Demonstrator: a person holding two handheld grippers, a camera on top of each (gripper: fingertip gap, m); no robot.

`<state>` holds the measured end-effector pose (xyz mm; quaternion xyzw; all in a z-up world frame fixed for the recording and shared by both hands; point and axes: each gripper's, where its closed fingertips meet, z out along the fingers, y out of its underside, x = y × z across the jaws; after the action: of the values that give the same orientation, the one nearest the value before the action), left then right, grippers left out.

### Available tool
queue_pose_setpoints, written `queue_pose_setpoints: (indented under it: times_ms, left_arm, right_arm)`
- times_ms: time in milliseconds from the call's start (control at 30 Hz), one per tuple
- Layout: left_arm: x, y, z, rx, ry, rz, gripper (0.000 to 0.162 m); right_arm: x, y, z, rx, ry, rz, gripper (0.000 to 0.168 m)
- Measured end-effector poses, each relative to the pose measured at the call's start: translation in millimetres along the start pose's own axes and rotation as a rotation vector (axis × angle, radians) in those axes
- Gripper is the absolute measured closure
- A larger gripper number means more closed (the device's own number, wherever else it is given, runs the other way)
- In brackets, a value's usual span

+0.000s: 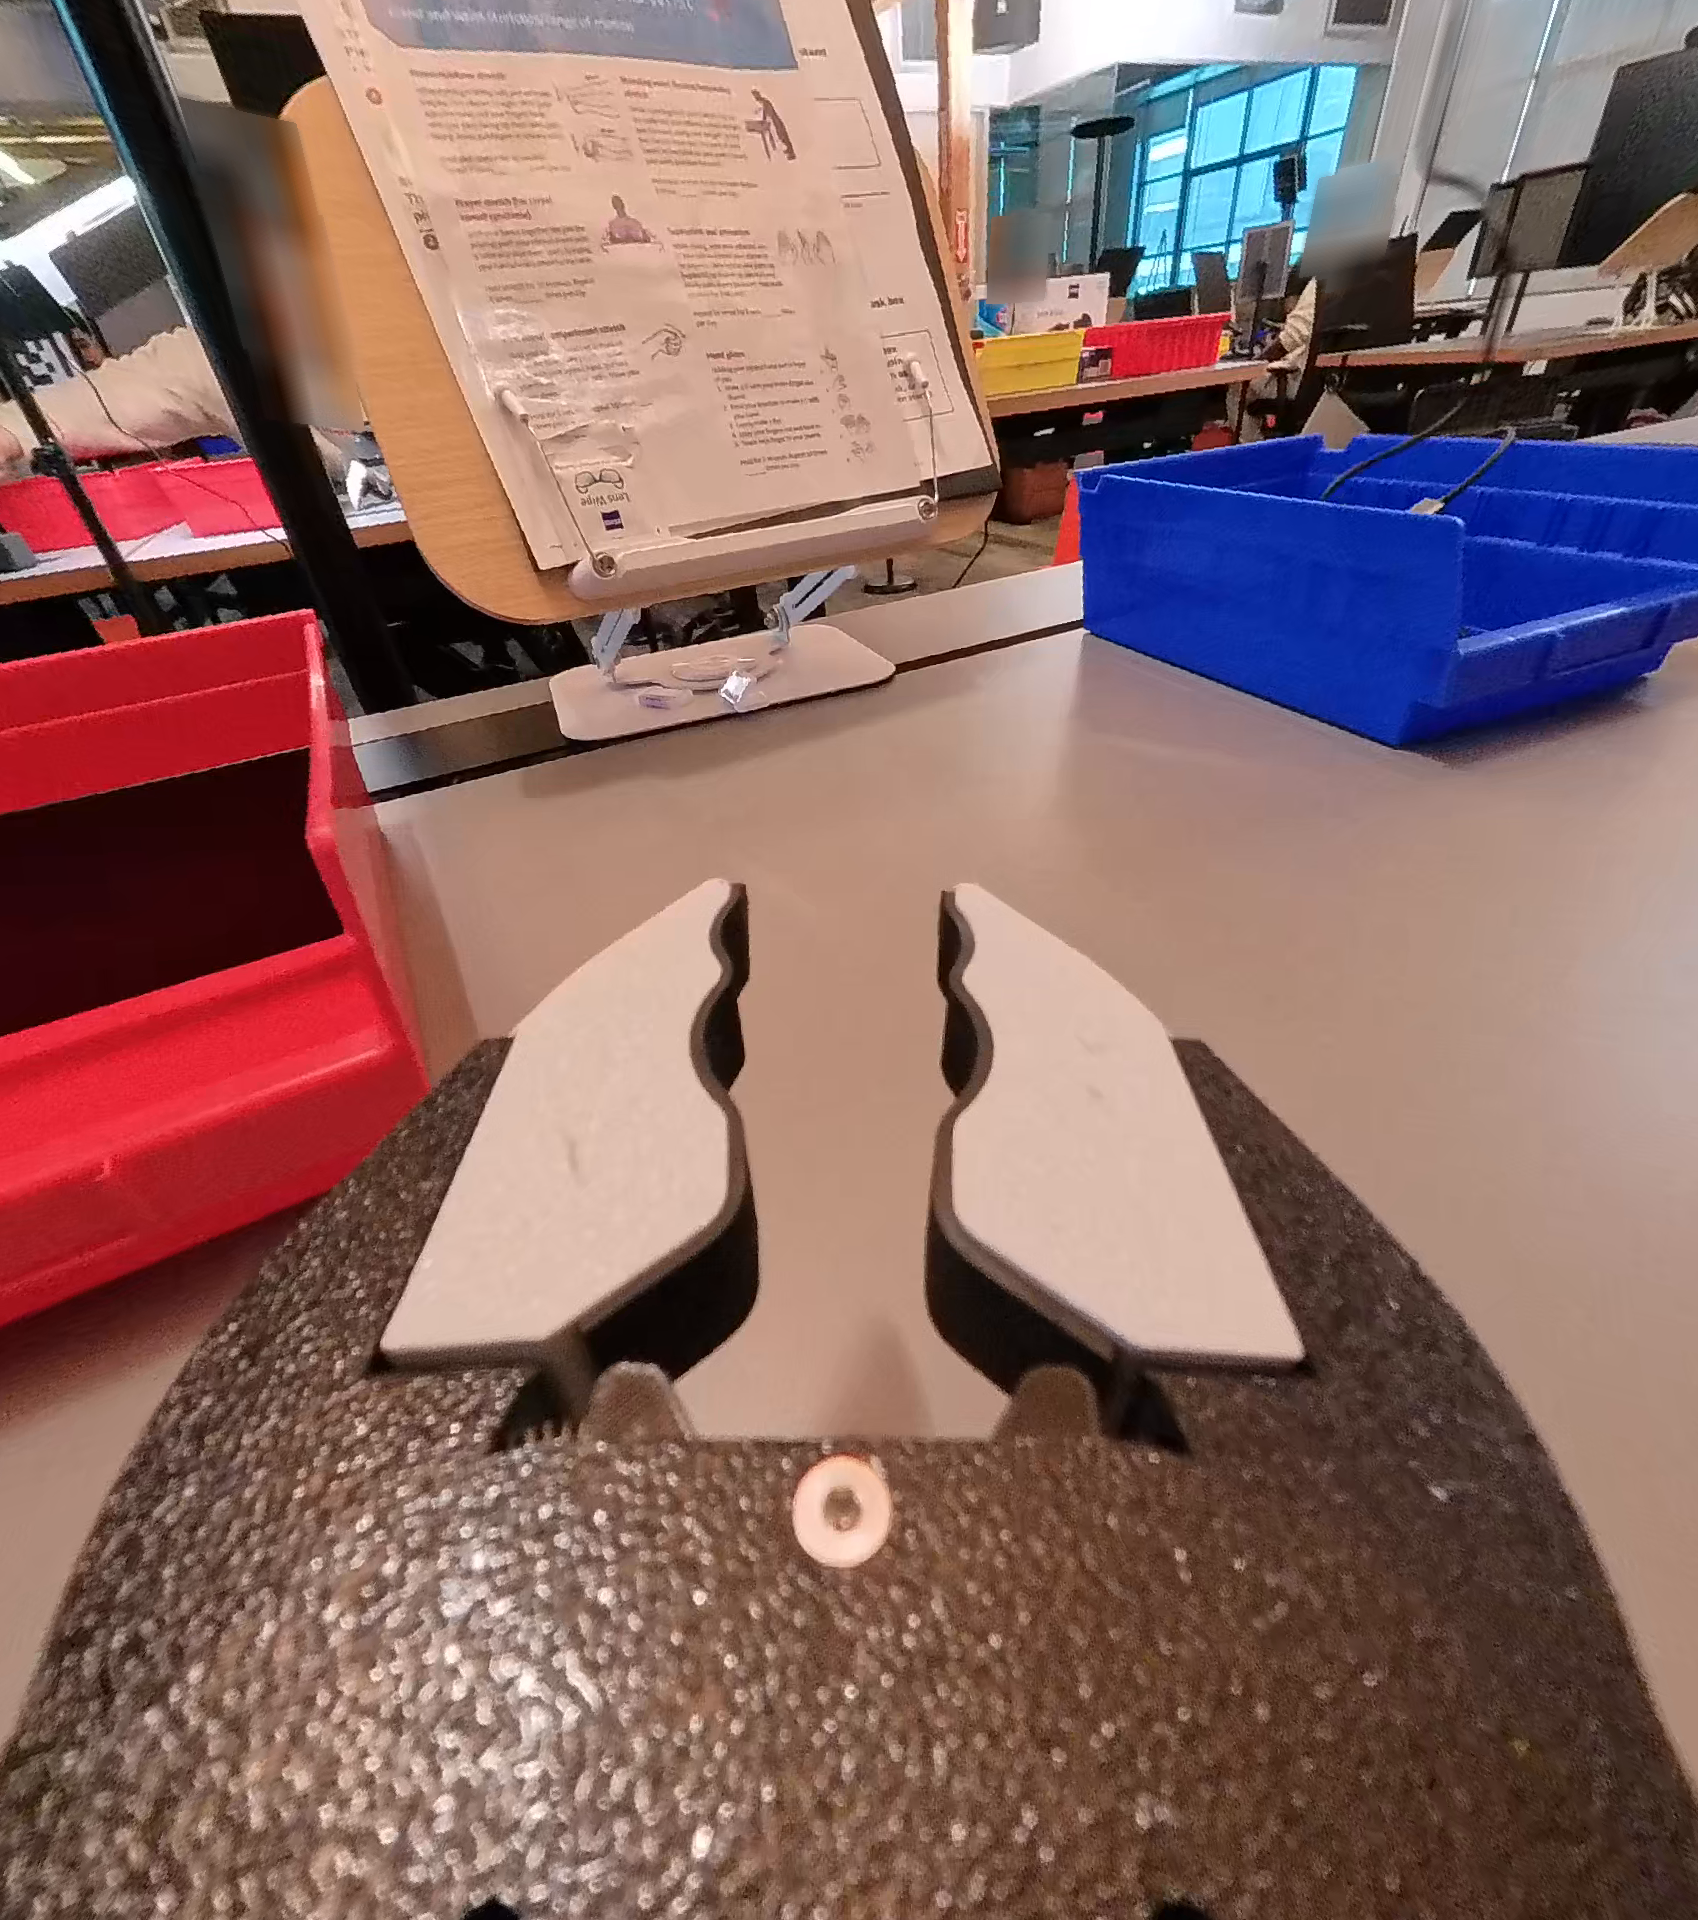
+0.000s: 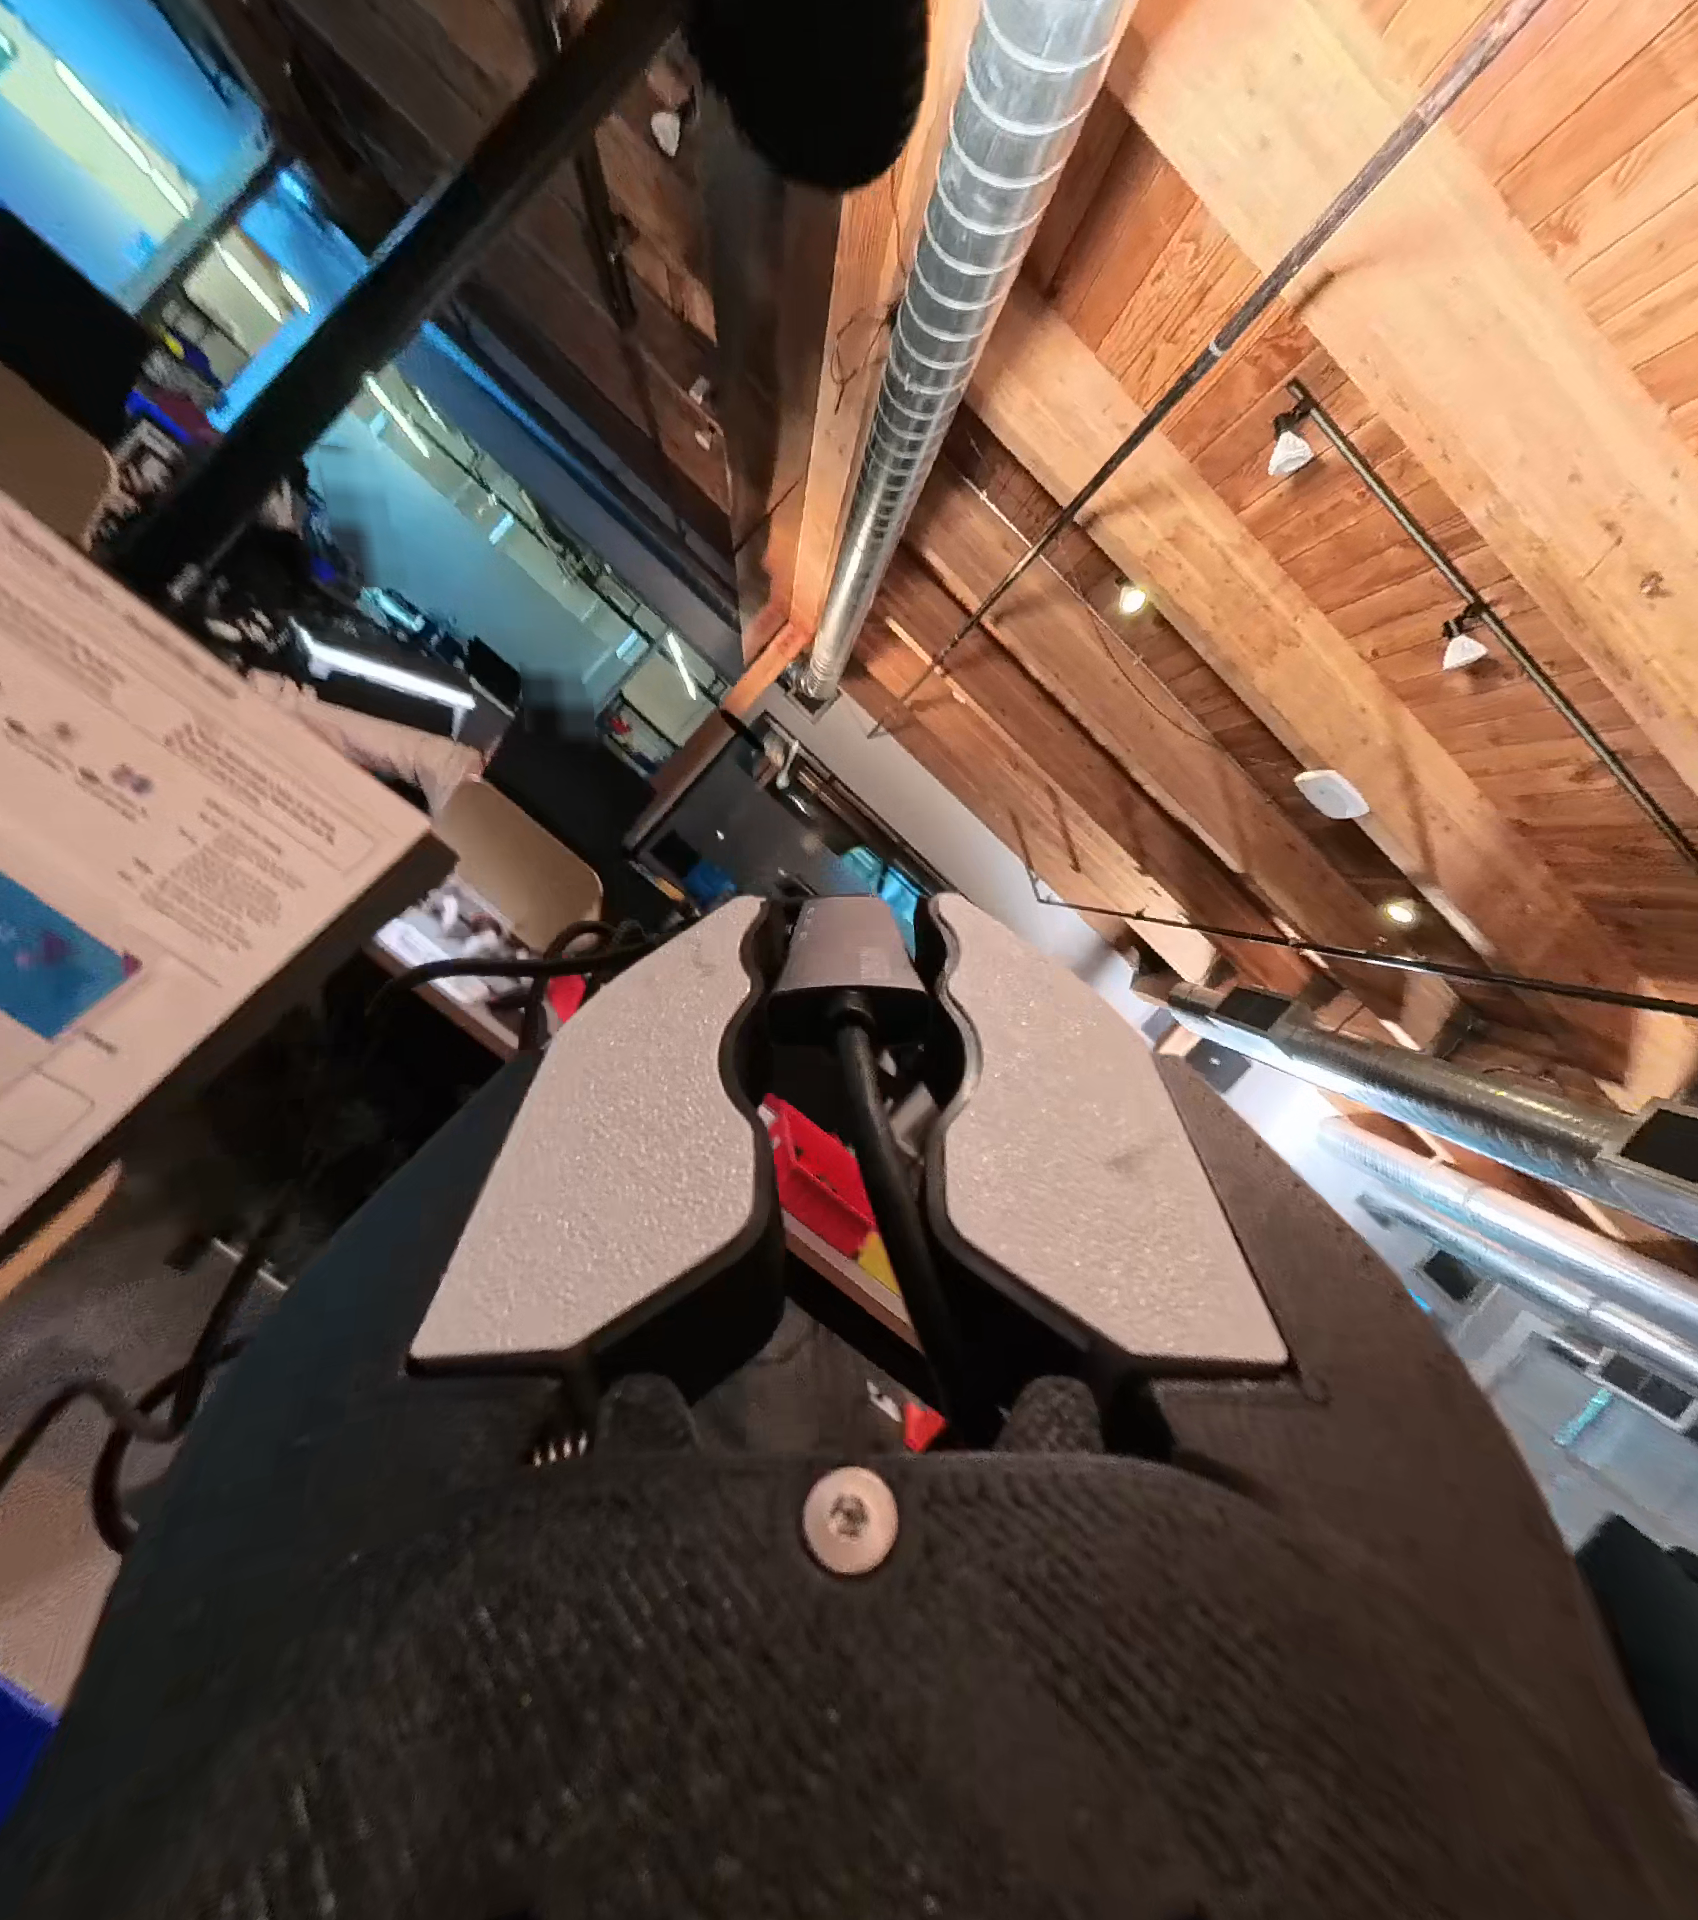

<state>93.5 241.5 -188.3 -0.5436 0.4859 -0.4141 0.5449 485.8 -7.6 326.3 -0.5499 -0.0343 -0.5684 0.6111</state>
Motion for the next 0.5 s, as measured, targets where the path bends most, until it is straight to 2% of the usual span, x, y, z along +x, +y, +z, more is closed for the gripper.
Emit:
queue_pose_setpoints:
  times_ms: [67,133,300,433,500]
  left_arm:
    - [1.4,0.4,0.5,-0.004,0.004,0.009,0.128]
    - [1.9,0.9,0.8,-0.008,0.005,0.014,0.128]
    - [2.0,1.0,0.9,-0.009,0.01,0.01,0.128]
    - [2.1,-0.1,-0.1,0.001,0.011,0.008,0.128]
    - [2.7,-0.1,-0.1,0.001,0.013,0.012,0.128]
  right_arm:
    - [-8.7,18.2,-1.7,-0.05,-0.021,-0.037,0.143]
    - [-31.3,38.2,-4.1,-0.094,-0.113,-0.02,0.143]
    - [-128.9,111.2,-36.2,-0.304,-0.309,0.041,0.142]
    - [-194.3,187.5,-73.2,-0.548,-0.333,0.165,0.142]
    - [-205.6,222.8,-94.7,-0.637,-0.251,0.216,0.142]
